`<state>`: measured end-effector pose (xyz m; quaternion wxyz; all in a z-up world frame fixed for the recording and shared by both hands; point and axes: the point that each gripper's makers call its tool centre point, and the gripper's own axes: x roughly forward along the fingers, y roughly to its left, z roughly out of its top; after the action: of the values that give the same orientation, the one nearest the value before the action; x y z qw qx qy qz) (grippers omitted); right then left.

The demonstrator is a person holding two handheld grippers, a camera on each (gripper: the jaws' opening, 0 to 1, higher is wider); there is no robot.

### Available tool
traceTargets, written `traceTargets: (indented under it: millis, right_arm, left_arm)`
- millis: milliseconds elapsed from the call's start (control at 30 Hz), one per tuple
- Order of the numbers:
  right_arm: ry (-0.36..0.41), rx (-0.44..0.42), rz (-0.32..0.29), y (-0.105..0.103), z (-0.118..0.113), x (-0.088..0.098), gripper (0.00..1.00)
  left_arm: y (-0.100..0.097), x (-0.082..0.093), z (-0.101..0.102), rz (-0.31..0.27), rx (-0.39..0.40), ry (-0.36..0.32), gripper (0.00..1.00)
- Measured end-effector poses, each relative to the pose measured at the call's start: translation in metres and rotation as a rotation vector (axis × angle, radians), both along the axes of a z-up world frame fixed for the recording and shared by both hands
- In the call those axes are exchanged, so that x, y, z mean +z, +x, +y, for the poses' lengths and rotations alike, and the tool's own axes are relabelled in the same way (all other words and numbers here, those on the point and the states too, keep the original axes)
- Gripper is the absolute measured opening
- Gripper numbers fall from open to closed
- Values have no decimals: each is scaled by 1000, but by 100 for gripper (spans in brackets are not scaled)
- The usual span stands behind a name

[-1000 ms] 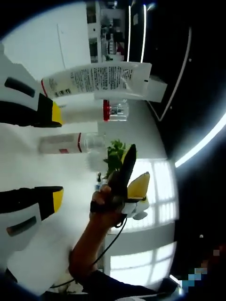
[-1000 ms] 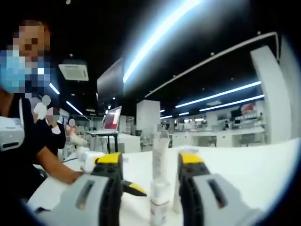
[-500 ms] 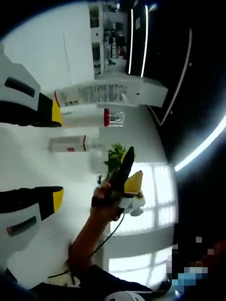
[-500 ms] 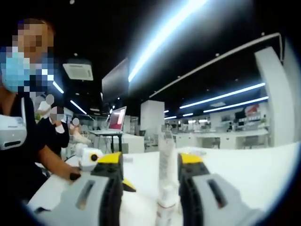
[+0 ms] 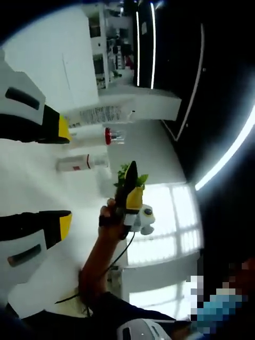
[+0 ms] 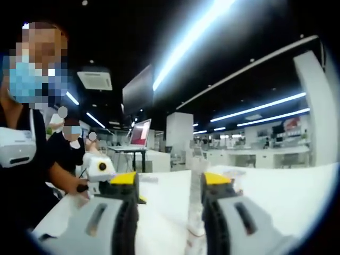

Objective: Arrange the skincare products in the storage area until every visible bottle or jar stands upright without overlapping.

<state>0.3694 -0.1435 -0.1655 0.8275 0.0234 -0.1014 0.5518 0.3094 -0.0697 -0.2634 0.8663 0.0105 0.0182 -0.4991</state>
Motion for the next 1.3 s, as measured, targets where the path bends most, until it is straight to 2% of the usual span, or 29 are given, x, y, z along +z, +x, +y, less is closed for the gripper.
traceTargets:
  millis: [233,667,1300]
  right_arm:
    - [-9,24,0,-5,8,-2,48]
    - [-39,71,3,-15,26,-10,47]
    - [-66,133,18,-29,64,-20,46]
  left_arm:
    - [-8,11,27,-23,46,4,51]
    - [-24,19,88,-39,174,6,51]
    - [-41,26,133,-57,263,-1,51]
